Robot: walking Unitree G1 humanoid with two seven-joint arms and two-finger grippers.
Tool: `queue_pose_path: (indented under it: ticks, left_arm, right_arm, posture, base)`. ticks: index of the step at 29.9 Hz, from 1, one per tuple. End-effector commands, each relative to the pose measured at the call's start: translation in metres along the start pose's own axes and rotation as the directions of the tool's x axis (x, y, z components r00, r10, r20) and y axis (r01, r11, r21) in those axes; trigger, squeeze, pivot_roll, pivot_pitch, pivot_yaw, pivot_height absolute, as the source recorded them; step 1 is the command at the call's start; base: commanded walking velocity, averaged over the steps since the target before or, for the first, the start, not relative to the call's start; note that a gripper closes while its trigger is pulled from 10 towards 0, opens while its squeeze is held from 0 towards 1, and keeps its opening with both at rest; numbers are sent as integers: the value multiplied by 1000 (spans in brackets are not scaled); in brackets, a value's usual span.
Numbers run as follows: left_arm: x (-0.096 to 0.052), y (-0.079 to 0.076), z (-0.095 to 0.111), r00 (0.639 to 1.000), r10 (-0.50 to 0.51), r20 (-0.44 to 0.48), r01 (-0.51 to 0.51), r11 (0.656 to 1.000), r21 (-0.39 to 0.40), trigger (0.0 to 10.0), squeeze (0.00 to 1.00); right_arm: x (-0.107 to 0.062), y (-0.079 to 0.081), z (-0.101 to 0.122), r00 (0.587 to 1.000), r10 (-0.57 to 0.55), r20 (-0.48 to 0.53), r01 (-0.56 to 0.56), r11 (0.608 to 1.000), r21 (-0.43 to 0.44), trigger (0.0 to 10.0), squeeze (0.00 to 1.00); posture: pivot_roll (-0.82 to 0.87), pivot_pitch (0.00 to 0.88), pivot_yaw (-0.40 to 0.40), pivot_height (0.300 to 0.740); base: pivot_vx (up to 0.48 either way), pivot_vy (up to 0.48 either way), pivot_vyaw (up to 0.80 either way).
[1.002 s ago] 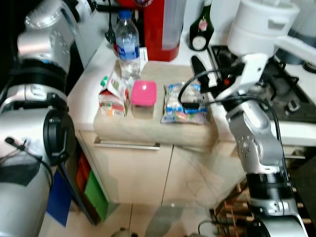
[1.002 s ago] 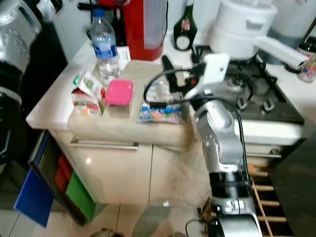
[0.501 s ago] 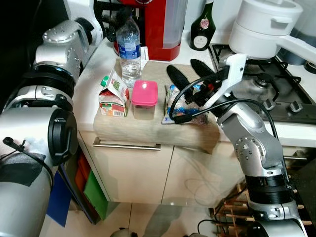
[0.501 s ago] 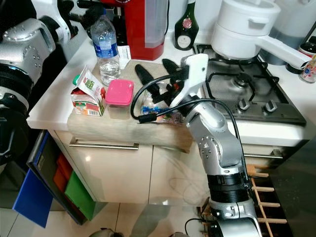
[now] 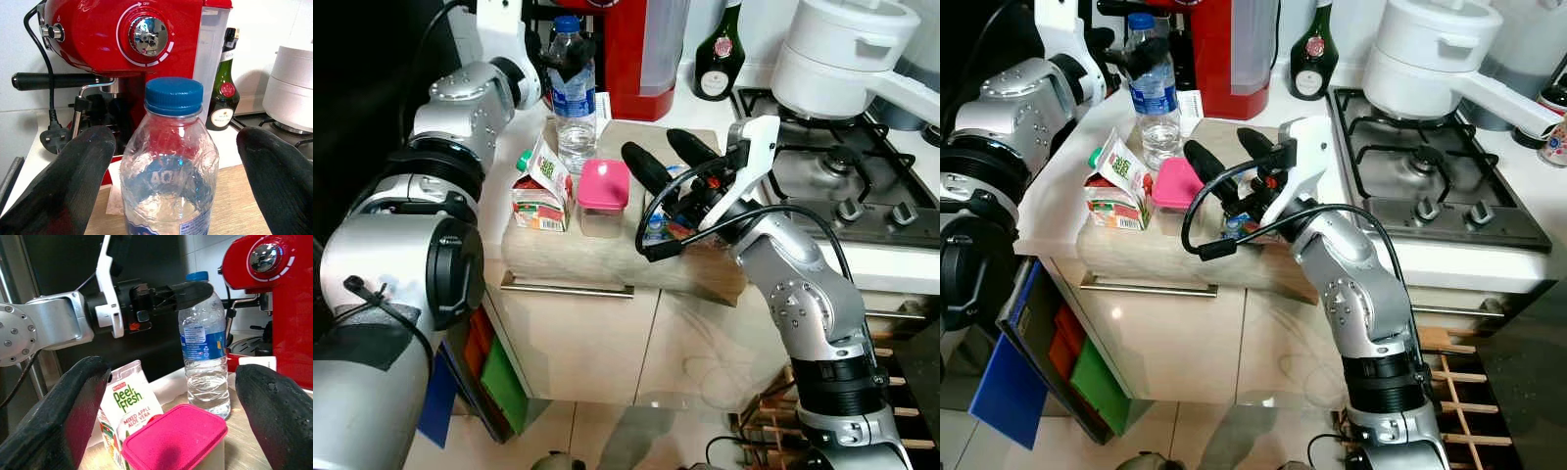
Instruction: Restocking fridge
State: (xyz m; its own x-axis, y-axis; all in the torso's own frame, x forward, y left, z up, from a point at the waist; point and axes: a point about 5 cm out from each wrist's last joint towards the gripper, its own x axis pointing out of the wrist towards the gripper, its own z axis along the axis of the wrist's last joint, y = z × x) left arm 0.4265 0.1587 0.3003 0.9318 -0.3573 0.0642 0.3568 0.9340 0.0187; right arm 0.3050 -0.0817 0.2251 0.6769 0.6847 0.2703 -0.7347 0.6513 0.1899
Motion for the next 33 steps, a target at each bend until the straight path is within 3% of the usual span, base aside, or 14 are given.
queue_pose_path:
  ticks: [1,3,4,5,18,25,33]
  left_arm:
    - [3,-4,12,1000,-3,25,2,1000,16,10000,0]
    - [4,-5,11,1000,17,26,-18,999,39,10000,0]
    - [4,-5,10,999,28,25,-29,998,47,3451,0]
    - [4,-4,10,999,41,24,-42,998,53,0,0]
    - [4,-7,-10,998,36,-58,-33,998,55,0,0]
    - [4,-7,-5,999,47,-2,-47,998,-34,0,0]
    - [4,-6,7,998,40,55,-37,998,-42,0,0]
  right_arm:
    - [0,3,4,1000,21,9,-21,1000,-5,10000,0]
    - [1,4,4,1000,25,9,-25,1000,-5,10000,0]
    - [1,5,4,1000,27,9,-27,1000,-6,10000,0]
    - [2,5,4,1000,27,9,-27,1000,-7,10000,0]
    - [1,5,0,1000,12,-3,-12,1000,-5,10000,0]
    - [2,5,-2,1000,5,-3,-5,1000,-3,10000,0]
    - [1,3,-5,1000,-7,-11,7,1000,6,10000,0]
  posture:
    - [-89,0,0,740]
    - [-94,0,1,740]
    - [-94,0,1,740]
    - [-96,0,3,740]
    - [-103,0,11,740]
    - [-104,0,13,740]
    - [-104,0,11,740]
  base:
    - [0,0,0]
    - [0,0,0]
    - [0,0,0]
    - [0,0,0]
    - [0,0,0]
    - [0,0,0]
    - [0,0,0]
